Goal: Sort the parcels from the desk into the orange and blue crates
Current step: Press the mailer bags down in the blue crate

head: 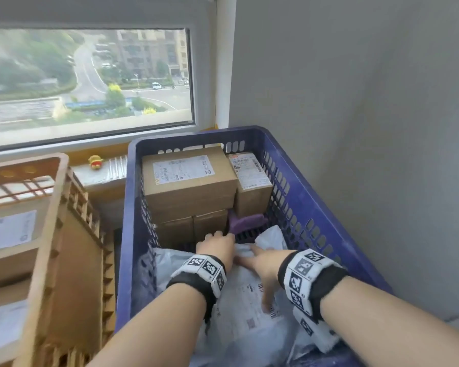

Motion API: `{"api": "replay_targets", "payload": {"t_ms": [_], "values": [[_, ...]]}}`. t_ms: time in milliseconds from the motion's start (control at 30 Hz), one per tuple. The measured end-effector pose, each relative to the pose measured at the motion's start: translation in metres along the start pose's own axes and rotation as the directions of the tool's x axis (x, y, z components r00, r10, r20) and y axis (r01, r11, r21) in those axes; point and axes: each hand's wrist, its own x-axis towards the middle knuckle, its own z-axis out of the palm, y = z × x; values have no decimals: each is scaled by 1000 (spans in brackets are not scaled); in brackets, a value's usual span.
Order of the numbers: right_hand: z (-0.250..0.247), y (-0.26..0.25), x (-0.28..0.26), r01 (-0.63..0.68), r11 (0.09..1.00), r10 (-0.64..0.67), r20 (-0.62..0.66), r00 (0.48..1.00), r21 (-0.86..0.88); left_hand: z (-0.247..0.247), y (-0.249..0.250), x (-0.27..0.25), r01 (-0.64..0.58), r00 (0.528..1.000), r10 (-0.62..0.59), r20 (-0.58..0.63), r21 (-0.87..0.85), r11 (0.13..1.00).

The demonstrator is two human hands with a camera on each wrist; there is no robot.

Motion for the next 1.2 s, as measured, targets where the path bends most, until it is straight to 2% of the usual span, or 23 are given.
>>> {"api": "replay_targets", "payload": {"t_ms": [67,100,167,267,400,467,633,833,1200], "values": [[10,-1,8,-34,999,34,-18,999,-10,2,7,-9,-11,995,22,-97,113,994],[12,0,11,-33,999,33,-27,999,0,0,11,-13,0,996,11,-91,130,991],[11,1,12,-6,999,7,-23,1000,36,-5,13,-18,94,995,-97,28,113,989],[9,0,14,21,998,-21,0,1000,62,-10,8,-24,222,931,-256,262,154,963],[19,-3,19,24,998,-26,20,999,62,-9,2,-35,165,894,-243,378,226,960],[24,-4,23,22,998,-25,43,999,59,-2,-3,-41,166,890,-250,381,239,957],[31,-5,40,11,998,-18,99,995,68,27,-8,-35,227,891,-261,372,131,965],[37,-7,51,15,997,-26,150,988,75,49,-15,-24,235,902,-235,361,44,971],[44,-7,73,47,999,-43,179,983,-15,73,-23,-13,248,901,-250,356,52,967]]}}
